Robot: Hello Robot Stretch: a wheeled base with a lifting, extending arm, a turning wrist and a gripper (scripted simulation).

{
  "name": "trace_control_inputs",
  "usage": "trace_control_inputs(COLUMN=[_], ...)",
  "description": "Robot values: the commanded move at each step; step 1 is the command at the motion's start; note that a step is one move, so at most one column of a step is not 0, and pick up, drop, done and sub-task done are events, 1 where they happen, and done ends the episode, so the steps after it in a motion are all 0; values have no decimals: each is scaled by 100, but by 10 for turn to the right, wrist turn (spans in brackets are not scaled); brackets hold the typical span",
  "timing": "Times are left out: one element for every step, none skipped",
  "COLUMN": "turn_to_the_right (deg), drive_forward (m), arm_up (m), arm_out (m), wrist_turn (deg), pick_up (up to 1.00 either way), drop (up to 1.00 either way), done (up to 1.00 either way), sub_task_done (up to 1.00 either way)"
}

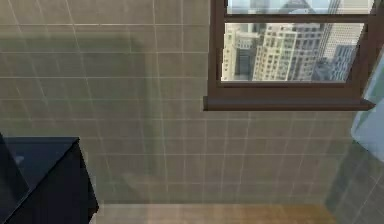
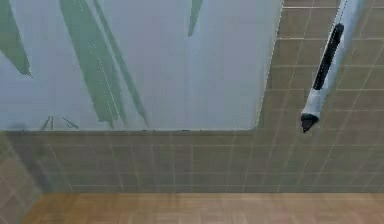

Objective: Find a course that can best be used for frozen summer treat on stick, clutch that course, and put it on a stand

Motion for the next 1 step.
trace_control_inputs(turn_to_the_right=[450], drive_forward=[0], arm_up=[0], arm_out=[0], wrist_turn=[0], pick_up=[0], drop=[0], done=[0], sub_task_done=[0])
